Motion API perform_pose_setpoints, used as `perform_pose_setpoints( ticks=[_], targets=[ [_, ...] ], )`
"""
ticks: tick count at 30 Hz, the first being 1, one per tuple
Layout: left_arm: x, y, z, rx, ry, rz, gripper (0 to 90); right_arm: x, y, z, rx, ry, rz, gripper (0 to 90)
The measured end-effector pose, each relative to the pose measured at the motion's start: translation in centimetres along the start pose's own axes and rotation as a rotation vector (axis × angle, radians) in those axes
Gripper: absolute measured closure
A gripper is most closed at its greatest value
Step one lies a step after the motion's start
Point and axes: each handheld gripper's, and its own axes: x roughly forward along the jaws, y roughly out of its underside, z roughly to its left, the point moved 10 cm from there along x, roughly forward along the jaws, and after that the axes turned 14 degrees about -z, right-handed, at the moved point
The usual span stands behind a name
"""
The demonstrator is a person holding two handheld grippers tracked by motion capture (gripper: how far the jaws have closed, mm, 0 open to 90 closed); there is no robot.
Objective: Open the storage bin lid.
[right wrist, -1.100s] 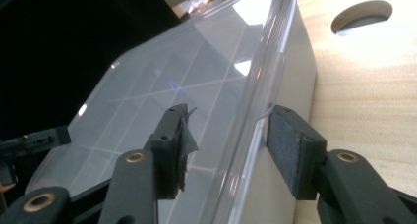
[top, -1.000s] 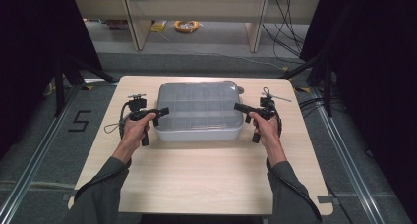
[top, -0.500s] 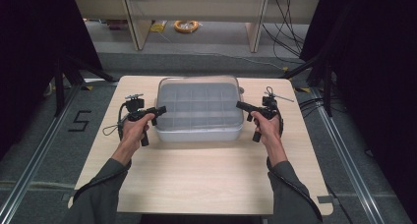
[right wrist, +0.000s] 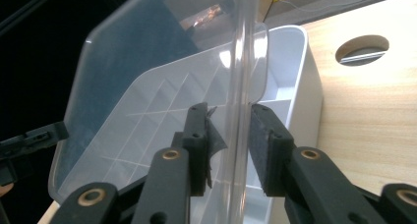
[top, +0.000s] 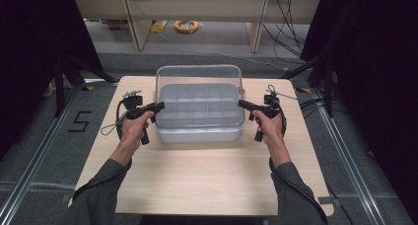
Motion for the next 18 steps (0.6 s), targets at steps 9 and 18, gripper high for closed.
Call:
perform_pose_setpoints(
  ticks=[9, 18],
  targets=[
    [-1.7, -1.3, -1.1, 0.036, 0.011, -0.037, 63.6, -1.4, -0.7, 0.9, -0.045, -0.008, -0.026, 73.4],
    [-3.7, -1.6, -1.7, 0.045, 0.034, -0.045, 64.2, -2.9, -1.0, 2.2, -0.117, -0.038, -0.057, 73.7]
  ],
)
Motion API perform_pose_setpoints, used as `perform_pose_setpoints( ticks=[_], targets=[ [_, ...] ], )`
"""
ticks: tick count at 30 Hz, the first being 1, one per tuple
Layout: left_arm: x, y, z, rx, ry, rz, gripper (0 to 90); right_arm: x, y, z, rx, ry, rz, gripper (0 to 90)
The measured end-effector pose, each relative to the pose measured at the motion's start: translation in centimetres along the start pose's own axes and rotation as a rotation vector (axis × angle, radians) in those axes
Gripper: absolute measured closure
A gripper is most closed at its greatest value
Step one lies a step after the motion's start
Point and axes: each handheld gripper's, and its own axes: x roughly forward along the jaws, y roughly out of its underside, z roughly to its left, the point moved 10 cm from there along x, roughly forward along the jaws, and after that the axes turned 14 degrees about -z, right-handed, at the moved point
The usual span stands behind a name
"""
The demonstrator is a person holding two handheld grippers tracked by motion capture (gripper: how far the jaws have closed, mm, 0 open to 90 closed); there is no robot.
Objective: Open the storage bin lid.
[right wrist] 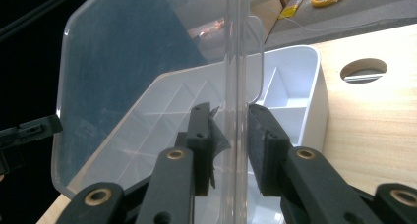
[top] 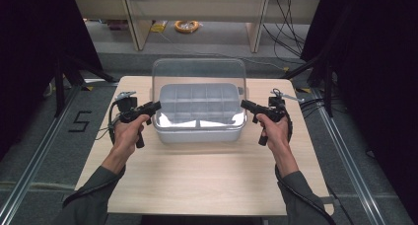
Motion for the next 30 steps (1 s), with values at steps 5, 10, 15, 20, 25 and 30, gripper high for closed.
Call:
perform_pose_setpoints(
  ticks=[5, 10, 15, 20, 25, 30],
  targets=[
    [-1.0, 0.5, -0.2, 0.012, 0.010, 0.015, 64.2, -1.0, 0.3, 0.9, 0.018, 0.004, 0.014, 73.7],
    [-1.9, 0.9, -0.5, 0.023, 0.020, 0.012, 64.2, -1.6, 0.5, 0.9, -0.028, -0.006, 0.001, 73.8],
    [-2.7, 1.5, -0.8, 0.034, 0.026, 0.012, 64.2, -2.5, 0.9, 1.3, -0.035, 0.001, 0.000, 73.7],
    [-3.4, 2.1, -1.0, 0.044, 0.040, 0.004, 64.2, -3.4, 1.3, 1.9, -0.051, 0.004, -0.018, 73.7],
    [-4.3, 2.6, -1.4, 0.061, 0.053, -0.002, 64.1, -4.3, 1.8, 2.2, -0.048, -0.001, -0.026, 73.7],
    [-5.1, 3.0, -1.4, 0.085, 0.052, -0.005, 64.1, -4.9, 2.9, 2.0, -0.068, -0.007, -0.022, 73.6]
  ],
)
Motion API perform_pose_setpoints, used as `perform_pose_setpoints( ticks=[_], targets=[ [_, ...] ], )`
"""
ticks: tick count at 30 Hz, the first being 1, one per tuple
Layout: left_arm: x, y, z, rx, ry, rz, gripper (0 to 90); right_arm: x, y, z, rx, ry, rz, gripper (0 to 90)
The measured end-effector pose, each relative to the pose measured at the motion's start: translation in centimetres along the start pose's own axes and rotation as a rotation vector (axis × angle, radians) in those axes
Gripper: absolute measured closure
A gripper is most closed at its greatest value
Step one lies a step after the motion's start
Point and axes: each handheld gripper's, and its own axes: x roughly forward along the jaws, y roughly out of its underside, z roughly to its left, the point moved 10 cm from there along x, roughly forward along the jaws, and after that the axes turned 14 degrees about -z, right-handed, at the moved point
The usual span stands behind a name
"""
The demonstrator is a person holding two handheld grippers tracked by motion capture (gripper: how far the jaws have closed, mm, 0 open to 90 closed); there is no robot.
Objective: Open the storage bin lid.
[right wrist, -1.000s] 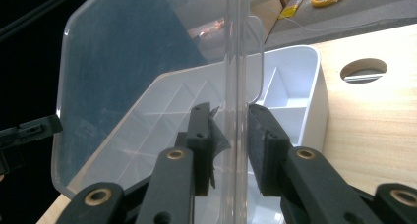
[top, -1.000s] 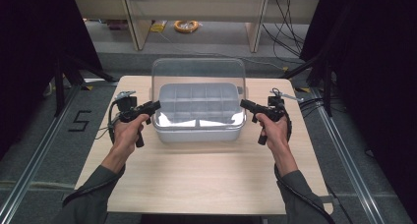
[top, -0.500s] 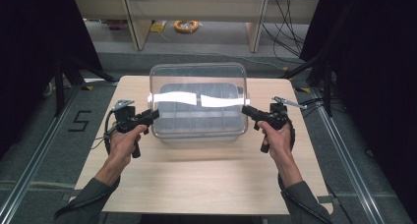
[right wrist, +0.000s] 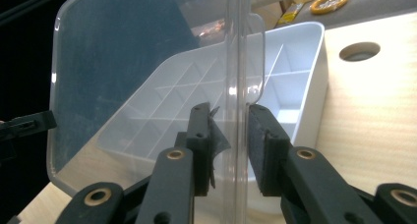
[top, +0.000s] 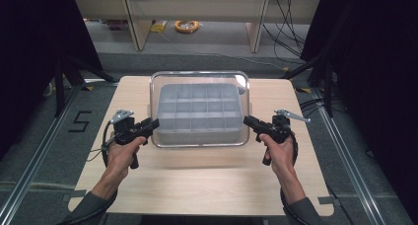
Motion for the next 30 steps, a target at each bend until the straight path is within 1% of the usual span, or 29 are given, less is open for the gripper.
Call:
perform_pose_setpoints(
  ticks=[1, 2, 3, 4, 5, 6, 7, 8, 10, 11, 12, 13, 14, 15, 16, 17, 18, 19, 20, 21, 22, 24, 25, 26, 27, 28, 29, 30],
  targets=[
    [-0.1, 0.1, 0.0, 0.010, 0.001, 0.003, 64.0, -0.2, 0.3, 0.3, 0.033, 0.004, 0.009, 73.6],
    [-0.2, 0.2, -0.1, 0.016, 0.000, 0.001, 63.9, -0.2, 0.4, 0.2, 0.006, 0.003, 0.006, 73.6],
    [-0.3, 0.3, -0.1, 0.024, -0.002, 0.004, 63.9, -0.3, 0.4, 0.4, 0.011, -0.005, 0.008, 73.7],
    [-0.4, 0.4, -0.1, 0.027, 0.000, 0.006, 63.9, -0.4, 0.4, 0.3, -0.002, 0.003, 0.006, 73.7],
    [-0.5, 0.5, -0.2, 0.027, -0.001, 0.006, 64.0, -0.4, 0.4, 0.4, -0.004, 0.000, 0.006, 73.6],
    [-0.6, 0.6, -0.2, 0.030, -0.002, 0.007, 64.0, -0.5, 0.4, 0.5, 0.007, 0.013, 0.009, 73.6],
    [-0.6, 0.7, -0.3, 0.027, 0.003, 0.007, 63.9, -0.5, 0.3, 0.4, -0.023, 0.001, -0.002, 73.5],
    [-0.7, 0.8, -0.4, 0.026, 0.004, 0.009, 63.9, -0.7, 0.4, 0.5, -0.011, 0.011, 0.003, 73.6],
    [-0.9, 1.0, -0.5, 0.031, 0.004, 0.019, 63.7, -0.9, 0.5, 0.3, -0.024, 0.012, -0.001, 73.5],
    [-1.0, 1.1, -0.6, 0.030, 0.006, 0.018, 63.6, -1.0, 0.6, 0.3, -0.020, 0.003, 0.000, 73.6],
    [-1.1, 1.1, -0.6, 0.033, 0.007, 0.020, 63.5, -1.1, 0.7, 0.3, -0.019, 0.010, 0.004, 73.5],
    [-1.1, 1.2, -0.7, 0.032, 0.015, 0.016, 63.6, -1.3, 0.8, 0.6, 0.013, 0.015, 0.011, 73.5],
    [-1.3, 1.3, -0.7, 0.038, 0.006, 0.021, 63.5, -1.4, 0.9, 0.6, 0.014, 0.009, 0.012, 73.5],
    [-1.4, 1.4, -0.8, 0.037, 0.007, 0.021, 63.3, -1.5, 1.0, 0.5, 0.009, 0.018, 0.012, 73.4],
    [-1.6, 1.5, -0.8, 0.036, 0.010, 0.022, 63.3, -1.5, 1.1, 0.4, -0.018, 0.010, 0.007, 73.4],
    [-1.7, 1.6, -0.9, 0.035, 0.008, 0.028, 63.2, -1.7, 1.2, 0.4, -0.013, 0.008, 0.006, 73.4],
    [-1.8, 1.7, -0.9, 0.037, 0.015, 0.027, 63.2, -1.8, 1.3, 0.5, -0.009, 0.006, 0.009, 73.3],
    [-1.9, 1.7, -1.0, 0.039, 0.017, 0.026, 63.2, -2.0, 1.4, 0.8, 0.008, 0.003, 0.015, 73.3],
    [-2.1, 1.8, -1.0, 0.039, 0.015, 0.030, 63.2, -2.2, 1.6, 0.9, 0.016, 0.014, 0.020, 73.3],
    [-2.2, 1.9, -1.1, 0.039, 0.020, 0.027, 63.2, -2.4, 1.6, 0.8, -0.001, 0.011, 0.018, 73.3],
    [-2.4, 2.0, -1.2, 0.038, 0.020, 0.032, 63.2, -2.5, 1.7, 1.0, 0.002, 0.005, 0.015, 73.3],
    [-2.7, 2.0, -1.3, 0.033, 0.029, 0.030, 63.2, -2.9, 1.8, 0.9, -0.014, 0.010, 0.012, 73.2],
    [-3.0, 2.1, -1.5, 0.032, 0.027, 0.026, 63.3, -3.0, 1.8, 1.0, -0.021, 0.000, 0.007, 73.2],
    [-3.1, 2.1, -1.6, 0.042, 0.028, 0.026, 63.2, -3.4, 2.1, 1.4, 0.021, 0.011, 0.017, 73.2],
    [-3.4, 2.2, -1.7, 0.047, 0.029, 0.027, 63.1, -3.6, 2.2, 1.5, 0.017, 0.007, 0.018, 73.2],
    [-3.7, 2.3, -1.9, 0.045, 0.038, 0.027, 63.4, -3.7, 2.2, 1.1, -0.022, 0.006, 0.013, 73.2],
    [-3.9, 2.3, -1.9, 0.049, 0.036, 0.029, 63.5, -4.2, 2.5, 1.7, 0.024, 0.002, 0.024, 73.2],
    [-4.2, 2.4, -2.0, 0.052, 0.039, 0.028, 63.4, -4.3, 2.7, 1.5, 0.005, 0.010, 0.021, 73.1]
  ],
)
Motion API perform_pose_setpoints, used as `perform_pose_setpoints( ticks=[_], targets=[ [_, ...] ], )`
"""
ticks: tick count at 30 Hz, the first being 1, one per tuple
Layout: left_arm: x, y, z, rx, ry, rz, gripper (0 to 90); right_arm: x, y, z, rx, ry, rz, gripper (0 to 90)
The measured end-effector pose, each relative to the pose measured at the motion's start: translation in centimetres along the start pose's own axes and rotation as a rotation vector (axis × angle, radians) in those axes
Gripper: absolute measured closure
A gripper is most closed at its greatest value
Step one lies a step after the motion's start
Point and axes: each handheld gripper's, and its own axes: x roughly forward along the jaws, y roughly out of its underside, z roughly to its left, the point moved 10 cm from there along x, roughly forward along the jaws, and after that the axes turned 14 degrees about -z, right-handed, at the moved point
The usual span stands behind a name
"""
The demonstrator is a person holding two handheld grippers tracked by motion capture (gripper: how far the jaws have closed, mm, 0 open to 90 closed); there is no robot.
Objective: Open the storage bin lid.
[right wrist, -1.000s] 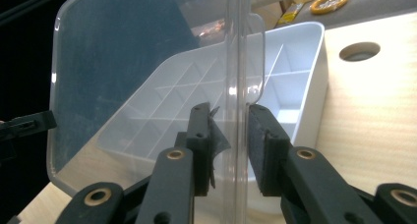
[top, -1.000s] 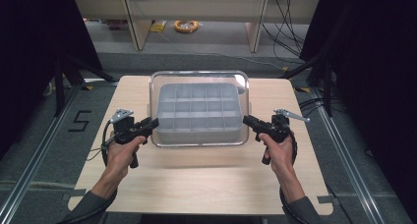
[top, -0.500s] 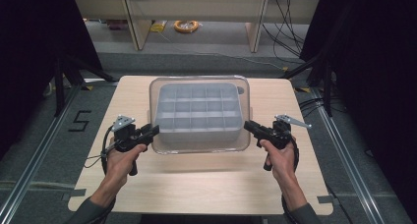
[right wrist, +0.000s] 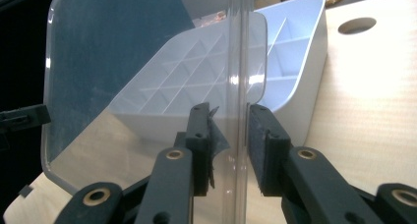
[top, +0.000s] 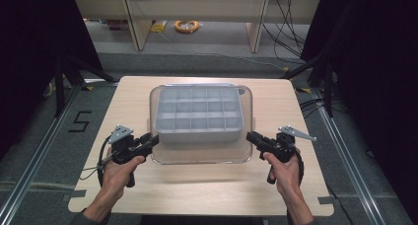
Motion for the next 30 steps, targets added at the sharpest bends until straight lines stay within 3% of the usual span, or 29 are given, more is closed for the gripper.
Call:
perform_pose_setpoints(
  ticks=[1, 2, 3, 4, 5, 7, 8, 11, 12, 13, 15, 18, 20, 22, 23, 26, 30],
  targets=[
    [-0.3, 0.1, 0.0, 0.005, -0.001, -0.001, 63.3, -0.3, 0.2, 0.3, 0.025, 0.000, 0.007, 73.0],
    [-0.5, 0.2, 0.0, 0.008, -0.001, 0.001, 63.3, -0.4, 0.6, 0.3, 0.016, -0.002, 0.012, 73.0],
    [-0.7, 0.4, -0.1, 0.010, 0.003, -0.001, 63.2, -0.5, 0.8, 0.1, -0.024, -0.013, 0.005, 73.0],
    [-0.8, 0.5, 0.0, 0.011, -0.004, 0.002, 63.1, -0.7, 1.1, 0.7, 0.028, -0.011, 0.018, 73.0],
    [-1.0, 0.7, 0.0, 0.012, -0.005, 0.005, 63.1, -0.7, 1.2, 0.5, -0.003, -0.011, 0.022, 73.0],
    [-1.2, 1.0, 0.1, 0.009, 0.000, 0.008, 63.2, -0.9, 1.5, 0.4, -0.016, -0.007, 0.028, 73.0],
    [-1.4, 1.2, 0.1, 0.012, -0.005, 0.016, 63.1, -0.9, 1.7, 0.7, 0.010, -0.010, 0.031, 73.0],
    [-1.8, 1.7, 0.2, 0.009, -0.003, 0.024, 63.1, -1.0, 1.9, 0.7, -0.028, -0.012, 0.033, 73.0],
    [-1.9, 1.9, 0.1, 0.006, -0.001, 0.024, 63.2, -1.2, 2.1, 1.2, 0.024, -0.013, 0.045, 73.0],
    [-2.0, 2.2, 0.1, 0.004, 0.008, 0.028, 63.2, -1.1, 2.1, 0.9, -0.017, -0.012, 0.037, 73.0],
    [-2.3, 2.6, 0.1, 0.002, 0.000, 0.038, 63.2, -1.3, 2.3, 0.8, -0.041, -0.008, 0.036, 72.9],
    [-2.6, 3.0, 0.0, 0.001, 0.003, 0.043, 63.1, -1.7, 2.7, 1.2, -0.014, -0.008, 0.047, 72.8],
    [-2.8, 3.2, -0.1, -0.001, 0.015, 0.042, 63.1, -1.9, 2.9, 1.2, -0.026, -0.016, 0.048, 72.7],
    [-3.1, 3.4, -0.1, -0.003, 0.007, 0.051, 63.1, -2.1, 3.2, 1.5, 0.003, -0.011, 0.049, 72.7],
    [-3.2, 3.6, -0.1, -0.002, 0.015, 0.053, 63.0, -2.2, 3.3, 1.1, -0.032, -0.015, 0.050, 72.7],
    [-3.4, 4.0, -0.2, -0.006, 0.023, 0.059, 62.9, -2.5, 3.6, 1.1, -0.040, -0.016, 0.050, 72.6],
    [-3.9, 4.6, -0.3, -0.008, 0.024, 0.070, 62.6, -3.1, 4.2, 1.5, -0.016, -0.010, 0.063, 72.5]
  ],
)
